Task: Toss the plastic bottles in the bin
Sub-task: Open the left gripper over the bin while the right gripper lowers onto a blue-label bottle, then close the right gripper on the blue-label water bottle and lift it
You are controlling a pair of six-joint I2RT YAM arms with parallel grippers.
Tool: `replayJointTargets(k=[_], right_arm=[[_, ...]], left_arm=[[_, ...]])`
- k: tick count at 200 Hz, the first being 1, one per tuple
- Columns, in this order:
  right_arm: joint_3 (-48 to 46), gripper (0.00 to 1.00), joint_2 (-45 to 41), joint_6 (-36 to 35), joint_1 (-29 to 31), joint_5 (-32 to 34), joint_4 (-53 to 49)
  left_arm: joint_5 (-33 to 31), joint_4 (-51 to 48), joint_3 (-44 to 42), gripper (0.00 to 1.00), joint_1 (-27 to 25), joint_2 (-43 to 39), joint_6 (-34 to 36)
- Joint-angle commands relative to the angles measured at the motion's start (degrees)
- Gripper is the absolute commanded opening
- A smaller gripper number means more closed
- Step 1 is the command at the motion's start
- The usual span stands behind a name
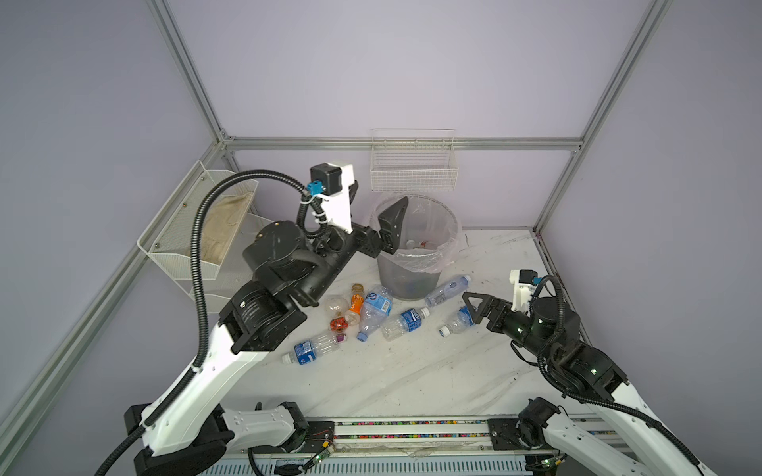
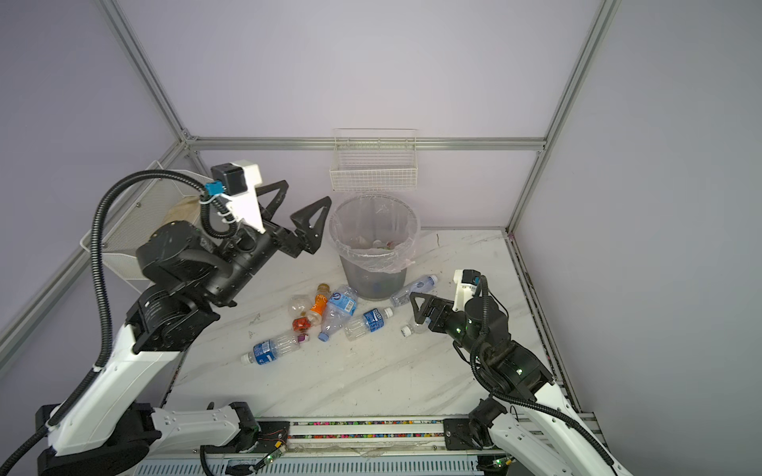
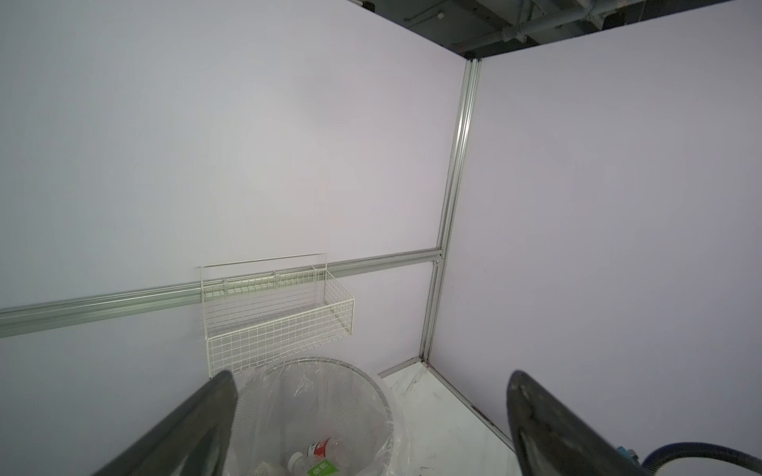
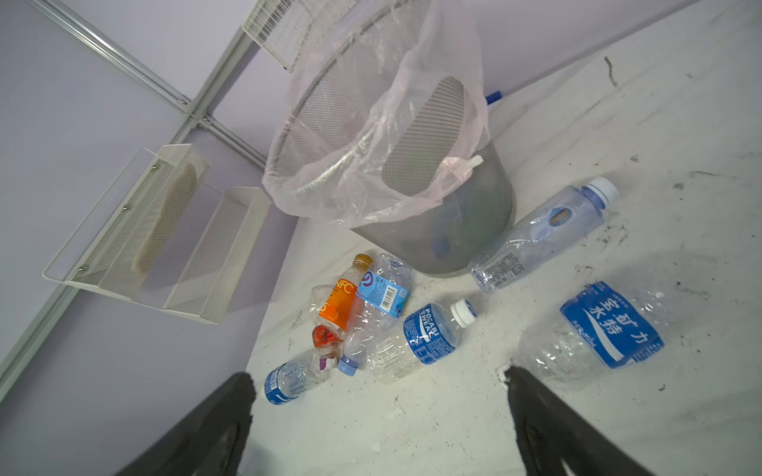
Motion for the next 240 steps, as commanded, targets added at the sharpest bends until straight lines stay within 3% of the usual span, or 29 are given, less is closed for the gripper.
replayJointTargets(k=[1,32,70,128,201,240], right_arm=[[0.12,0.97,0.91,5.32,0.05,5.97,-4.54],[-1.2,0.97,2.73,8.38,0.04,6.73,-4.91],[0.69,0.97,12.07,9.02,0.0,3.03,-4.81],[3.94,0.97,20.9,14.9,-0.75,6.68,-7.19],[0.64,0.97,30.15,16.09,-11.26,-2.84,-5.05],[1.03,0.97,35.3,18.28,-13.63,-4.43,-4.91]], left_arm=[[0.64,2.41,-7.12,1.0,-0.92,-2.31,0.18],[-0.14,4.08,-15.61,1.0,-1.26,-8.62,-1.98],[-2.58,4.1,-25.57,1.0,-1.55,-14.73,-5.26],[-5.5,3.65,-39.37,1.0,-1.55,-22.75,-11.94],[-5.87,-1.55,-50.5,1.0,-1.63,-30.56,-21.64],[-5.17,-4.23,-56.29,1.0,-2.16,-32.85,-27.93]])
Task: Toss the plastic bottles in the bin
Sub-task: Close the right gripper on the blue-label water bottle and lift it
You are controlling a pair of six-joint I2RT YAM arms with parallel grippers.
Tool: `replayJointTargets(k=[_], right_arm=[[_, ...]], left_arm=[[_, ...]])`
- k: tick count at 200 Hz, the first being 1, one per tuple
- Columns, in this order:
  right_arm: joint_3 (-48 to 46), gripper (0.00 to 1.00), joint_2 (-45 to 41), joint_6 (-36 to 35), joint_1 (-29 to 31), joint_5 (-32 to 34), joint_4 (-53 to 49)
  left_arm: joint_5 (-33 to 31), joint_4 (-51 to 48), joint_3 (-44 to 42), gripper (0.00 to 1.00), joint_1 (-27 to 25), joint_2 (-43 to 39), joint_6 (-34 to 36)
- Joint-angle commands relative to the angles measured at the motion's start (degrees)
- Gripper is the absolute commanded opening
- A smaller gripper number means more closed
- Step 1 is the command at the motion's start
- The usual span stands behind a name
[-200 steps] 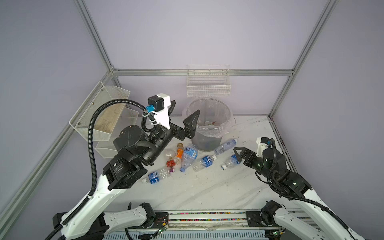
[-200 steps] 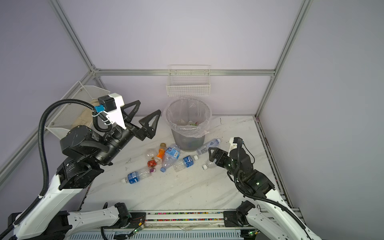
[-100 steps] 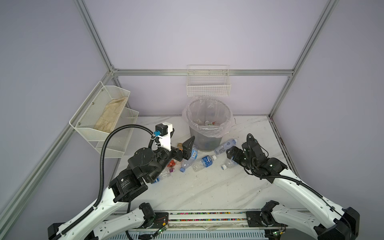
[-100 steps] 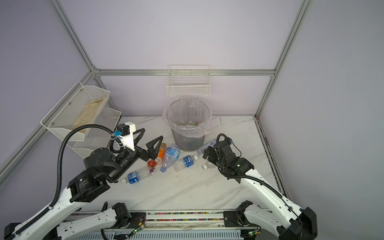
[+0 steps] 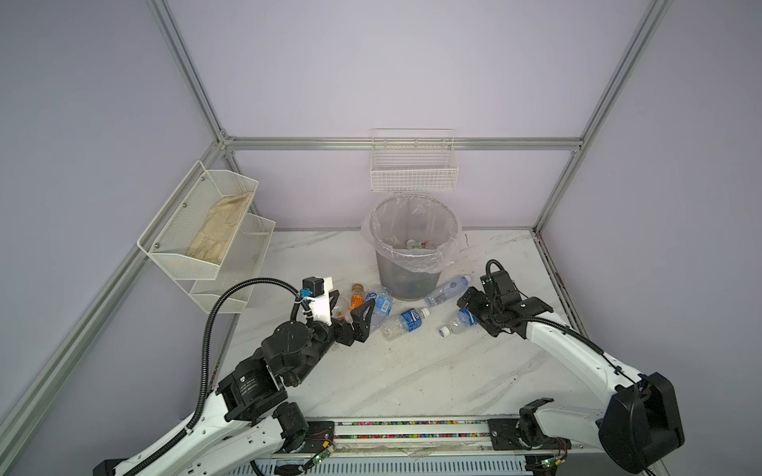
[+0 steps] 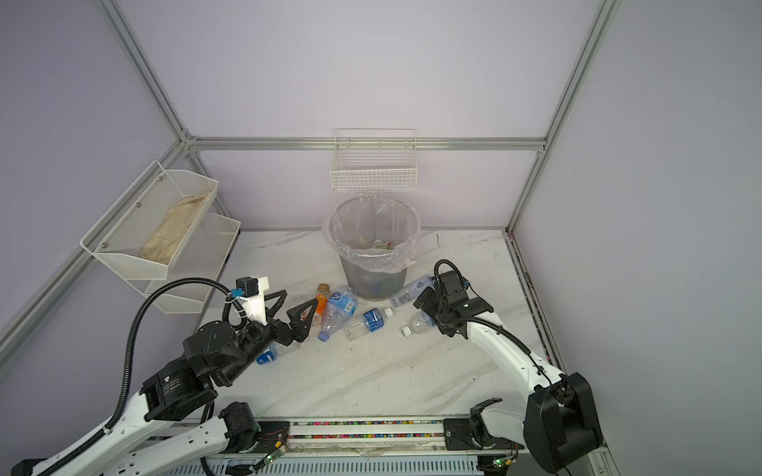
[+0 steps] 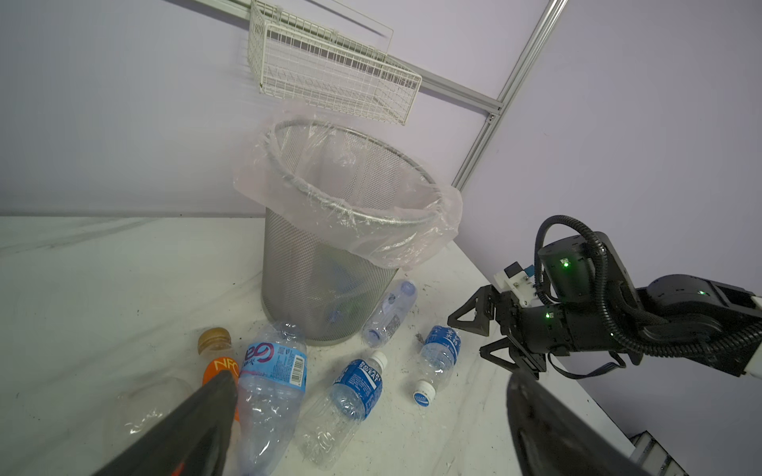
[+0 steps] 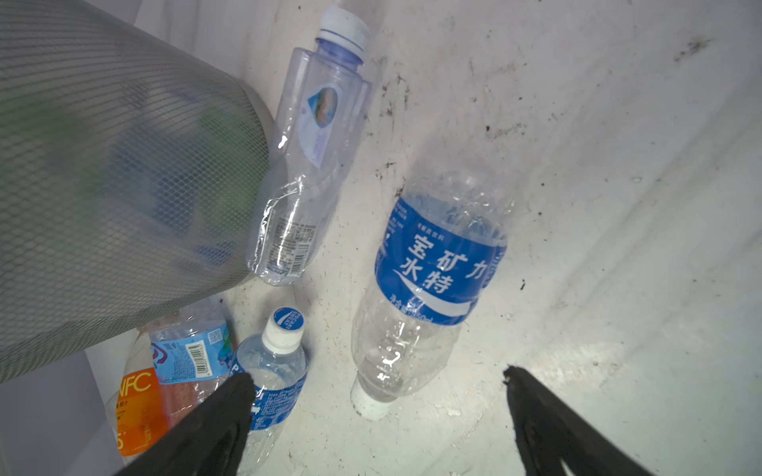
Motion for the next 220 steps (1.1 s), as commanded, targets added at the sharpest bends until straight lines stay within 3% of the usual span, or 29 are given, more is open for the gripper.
replayJointTargets(k=[1,60,95,110,155,192,220], right_arm=[[-0.43,0.97,2.43,2.85,-0.99,-2.03,-0.08],[0.35,0.96,11.03,7.38,-2.28,-2.41,-0.1],[0.87,0.9,16.2,8.62,-2.72,-2.72,-0.12],[0.71,0.81,17.95,8.13,-2.77,-3.31,0.08],[-2.34,0.38,16.3,7.46,-2.77,-3.87,2.73],[-3.77,0.24,11.0,6.7,-2.87,-3.22,3.66],[-5.33,0.0,4.53,0.49,-2.88,-8.71,10.52]], left_arm=[[0.1,-1.3,-4.32,1.0,-0.68,-0.89,-5.94],[-0.17,-3.32,-9.09,1.0,-3.99,-2.16,-10.67],[-1.1,-3.54,-9.54,1.0,-5.71,-2.01,-11.59],[-1.75,-3.64,-9.58,1.0,-6.51,-1.87,-11.7],[-3.01,-3.64,-9.49,1.0,-8.15,-0.98,-11.86],[-3.79,-3.79,-9.15,1.0,-9.02,-0.71,-11.74],[-4.23,-3.8,-9.15,1.0,-9.66,-0.68,-11.78]])
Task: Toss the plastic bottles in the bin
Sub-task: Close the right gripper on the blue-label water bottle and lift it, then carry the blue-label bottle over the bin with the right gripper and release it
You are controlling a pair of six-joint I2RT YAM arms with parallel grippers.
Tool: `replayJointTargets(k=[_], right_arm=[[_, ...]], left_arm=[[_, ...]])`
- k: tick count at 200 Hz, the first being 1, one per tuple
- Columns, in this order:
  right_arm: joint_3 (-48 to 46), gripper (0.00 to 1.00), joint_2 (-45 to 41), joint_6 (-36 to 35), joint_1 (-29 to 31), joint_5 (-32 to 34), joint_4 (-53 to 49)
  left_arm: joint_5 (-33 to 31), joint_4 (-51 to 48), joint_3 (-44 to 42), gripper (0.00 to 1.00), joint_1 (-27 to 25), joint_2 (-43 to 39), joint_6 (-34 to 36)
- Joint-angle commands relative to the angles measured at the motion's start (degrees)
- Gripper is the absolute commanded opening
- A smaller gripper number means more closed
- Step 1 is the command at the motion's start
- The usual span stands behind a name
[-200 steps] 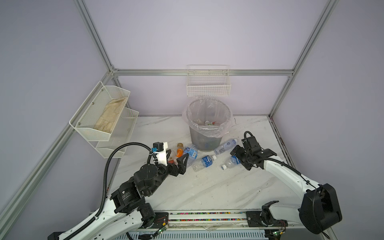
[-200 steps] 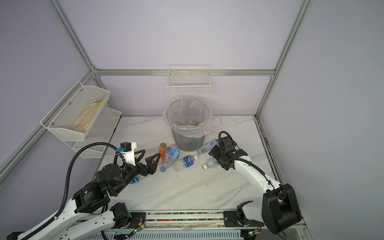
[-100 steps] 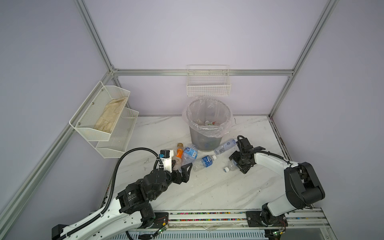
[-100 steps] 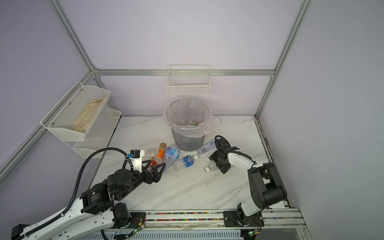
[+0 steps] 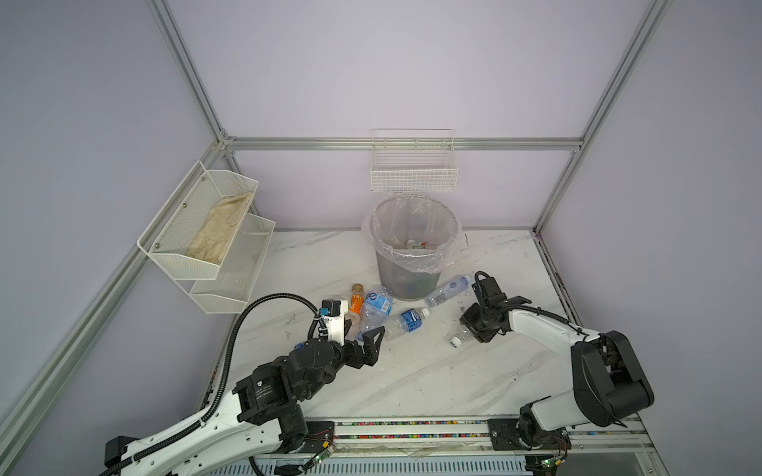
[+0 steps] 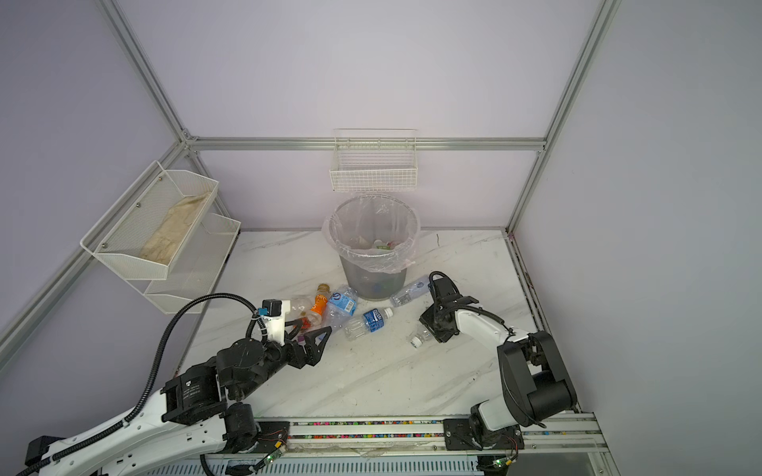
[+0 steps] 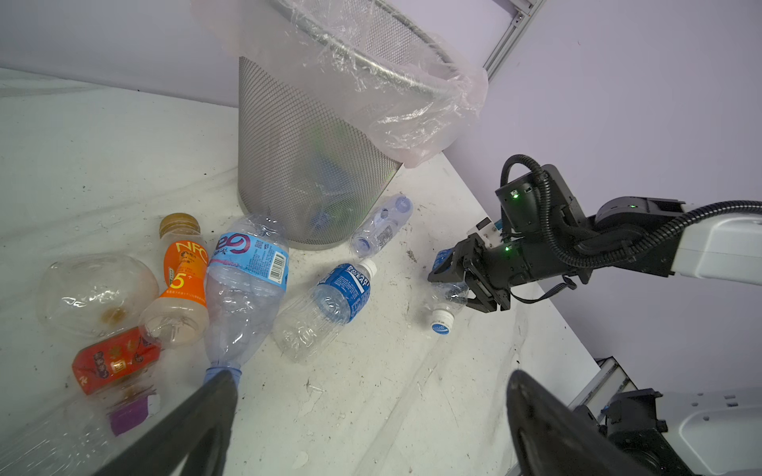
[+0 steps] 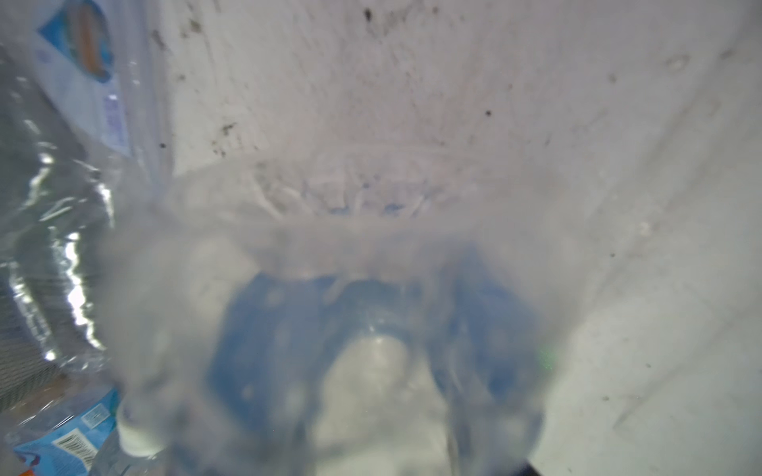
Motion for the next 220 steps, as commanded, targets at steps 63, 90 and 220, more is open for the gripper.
replayJointTargets(k=[63,90,220], right_arm=[[-0.95,0.01,-29.26,-13.26,-0.22,-10.36,16.43],[8.85,0.01,-31.79,-20.87,-0.13,-8.76,8.41],[41.3,0.0,-24.03,-33.58,-0.12,-7.25,0.16]], left_arm=[[-2.81,0.43,-1.95,1.0,-2.14,0.3,-1.1],[-3.42,0.41,-1.88,1.0,-2.62,0.65,-1.18],[-8.96,-2.76,2.4,1.0,-8.56,7.2,-0.39]])
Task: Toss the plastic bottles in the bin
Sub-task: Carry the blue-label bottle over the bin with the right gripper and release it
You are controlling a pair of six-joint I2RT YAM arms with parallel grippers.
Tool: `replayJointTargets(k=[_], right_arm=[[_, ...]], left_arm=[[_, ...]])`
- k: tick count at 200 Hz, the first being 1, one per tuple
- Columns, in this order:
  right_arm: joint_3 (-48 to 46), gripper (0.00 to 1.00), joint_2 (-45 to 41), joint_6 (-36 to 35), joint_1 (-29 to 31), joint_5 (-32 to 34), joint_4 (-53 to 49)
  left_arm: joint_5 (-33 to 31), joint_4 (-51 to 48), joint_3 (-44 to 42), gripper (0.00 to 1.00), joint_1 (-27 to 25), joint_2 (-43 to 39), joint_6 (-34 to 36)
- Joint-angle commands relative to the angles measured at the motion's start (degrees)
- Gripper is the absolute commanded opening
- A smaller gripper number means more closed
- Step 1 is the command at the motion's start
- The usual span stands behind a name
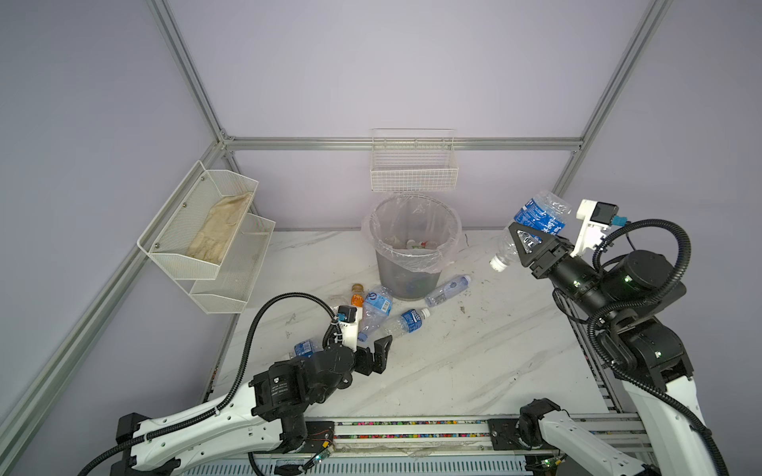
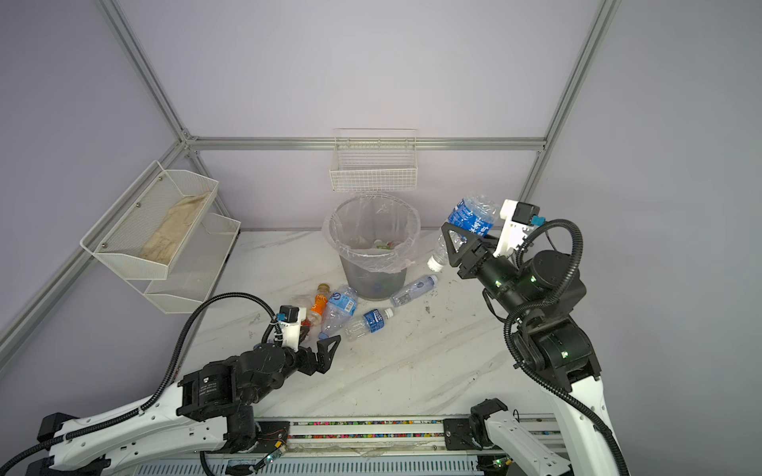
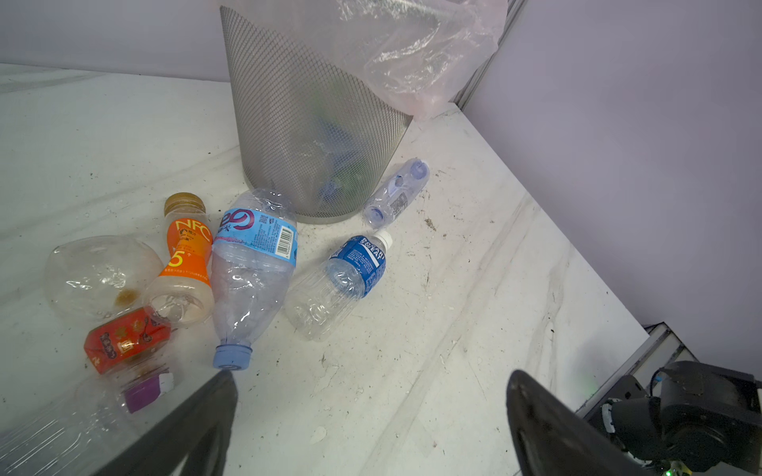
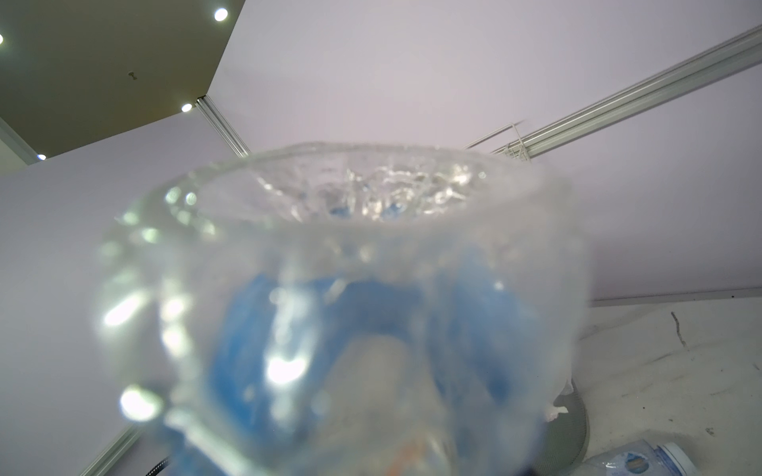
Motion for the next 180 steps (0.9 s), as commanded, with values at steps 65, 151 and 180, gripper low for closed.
replayJointTargets(k=[65,151,180], right_arm=[[25.4,0.0,31.16,-6.95,4.54,8.23,-9.29],[54.52,0.98,44.07,-11.05,14.42,28.68,-22.48],[48.52,0.98,38.08,-12.21,14.42,28.34,-22.25]], left_arm=[[-7.59,-4.69,7.54,1.0,-8.63,9.75,0.64],[-12.97,-12.73,16.28,1.0,-16.25,18.02,1.79],[-13.67,-11.79,15.47,1.0,-16.32,16.03,2.03]])
